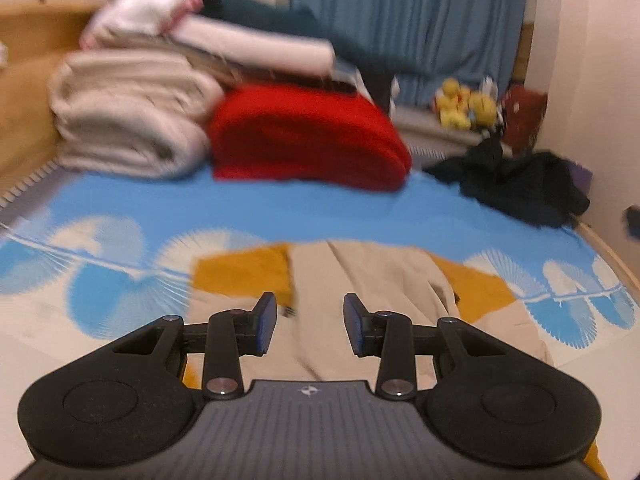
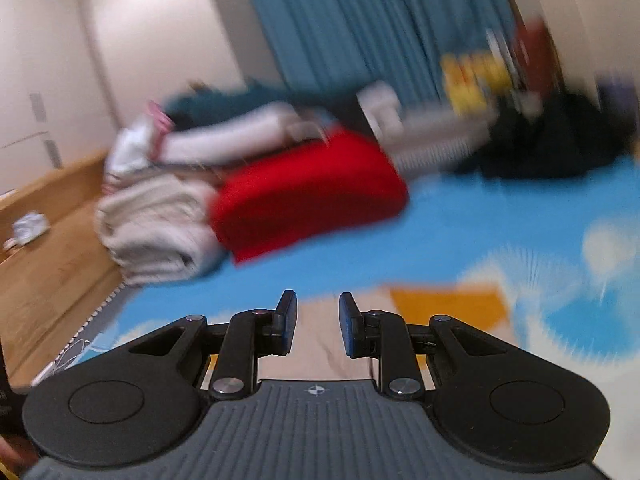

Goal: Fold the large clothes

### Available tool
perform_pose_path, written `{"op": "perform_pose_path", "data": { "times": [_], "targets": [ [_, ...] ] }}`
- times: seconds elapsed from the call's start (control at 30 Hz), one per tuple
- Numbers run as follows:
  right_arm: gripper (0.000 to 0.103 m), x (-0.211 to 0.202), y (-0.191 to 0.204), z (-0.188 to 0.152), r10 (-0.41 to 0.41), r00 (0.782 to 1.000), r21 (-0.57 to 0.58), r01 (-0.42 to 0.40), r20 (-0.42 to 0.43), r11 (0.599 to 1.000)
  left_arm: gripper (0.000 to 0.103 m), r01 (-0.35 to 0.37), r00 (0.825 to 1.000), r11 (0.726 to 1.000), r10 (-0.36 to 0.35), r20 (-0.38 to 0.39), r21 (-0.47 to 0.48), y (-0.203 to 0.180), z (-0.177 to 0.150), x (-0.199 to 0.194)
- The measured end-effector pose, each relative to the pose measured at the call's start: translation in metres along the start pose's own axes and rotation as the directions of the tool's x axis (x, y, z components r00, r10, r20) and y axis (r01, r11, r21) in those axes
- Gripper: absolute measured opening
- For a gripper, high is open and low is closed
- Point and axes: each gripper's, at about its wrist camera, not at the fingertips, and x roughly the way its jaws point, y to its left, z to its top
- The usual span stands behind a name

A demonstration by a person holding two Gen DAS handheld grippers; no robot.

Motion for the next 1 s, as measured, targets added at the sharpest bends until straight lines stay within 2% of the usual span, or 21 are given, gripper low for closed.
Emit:
{"op": "perform_pose_path", "data": {
  "times": [0.1, 0.27, 0.37, 0.47, 0.53, 0.57, 0.6, 0.67, 0.73, 0.8, 0.87, 0.93, 1.0],
  "targets": [
    [0.032, -0.073, 0.013, 0.006, 0.001, 0.989, -0.111, 0.016, 0.146, 0.994, 0.041, 0.015, 0.997, 0.999, -0.012, 0.073, -0.031, 0.016, -0.012, -0.075],
    [0.035, -0.190, 0.010, -0.023, -0.079, 0.958, -0.070, 0.102, 0.277, 0.992, 0.041, -0.017, 0.981, 0.997, 0.003, 0.196, 0.069, 0.027, -0.052, -0.193],
    [0.035, -0.254, 0.002, -0.055, -0.142, 0.931, -0.070, 0.176, 0.336, 0.982, 0.041, -0.032, 0.973, 0.997, 0.014, 0.231, 0.075, 0.036, -0.081, -0.243],
    [0.036, -0.308, -0.010, -0.084, -0.202, 0.910, -0.037, 0.230, 0.361, 0.972, 0.041, -0.043, 0.973, 0.999, 0.038, 0.228, 0.017, 0.051, -0.116, -0.273],
    [0.036, -0.335, -0.020, -0.100, -0.251, 0.900, -0.023, 0.277, 0.357, 0.961, 0.040, -0.052, 0.983, 0.997, 0.060, 0.172, -0.050, 0.065, -0.138, -0.280],
    [0.036, -0.343, -0.025, -0.106, -0.273, 0.896, -0.022, 0.299, 0.351, 0.954, 0.039, -0.052, 0.989, 0.995, 0.063, 0.133, -0.087, 0.070, -0.140, -0.280],
    [0.036, -0.348, -0.029, -0.111, -0.293, 0.892, -0.022, 0.320, 0.345, 0.947, 0.039, -0.036, 0.990, 0.992, 0.052, 0.129, -0.124, 0.074, -0.140, -0.281],
    [0.036, -0.351, -0.038, -0.116, -0.321, 0.897, -0.023, 0.344, 0.305, 0.939, 0.040, -0.018, 0.990, 0.990, 0.036, 0.134, -0.137, 0.083, -0.142, -0.280],
    [0.036, -0.348, -0.045, -0.120, -0.336, 0.899, -0.022, 0.355, 0.280, 0.934, 0.040, -0.037, 0.994, 0.988, 0.052, 0.096, -0.152, 0.092, -0.147, -0.269],
    [0.036, -0.338, -0.053, -0.135, -0.356, 0.900, -0.049, 0.380, 0.251, 0.924, 0.040, -0.030, 0.998, 0.981, 0.040, 0.048, -0.192, 0.100, -0.151, -0.253],
    [0.036, -0.315, -0.064, -0.147, -0.394, 0.905, -0.048, 0.406, 0.158, 0.913, 0.040, -0.028, 1.000, 0.972, 0.030, 0.005, -0.232, 0.109, -0.159, -0.236],
    [0.036, -0.299, -0.075, -0.155, -0.373, 0.922, -0.006, 0.376, 0.102, 0.927, 0.040, -0.020, 0.999, 0.957, 0.008, -0.044, -0.289, 0.117, -0.170, -0.214],
    [0.036, -0.275, -0.087, -0.166, -0.383, 0.923, 0.012, 0.383, 0.011, 0.924, 0.040, -0.057, 0.988, 0.950, 0.010, -0.153, -0.308, 0.122, -0.179, -0.187]
  ]
}}
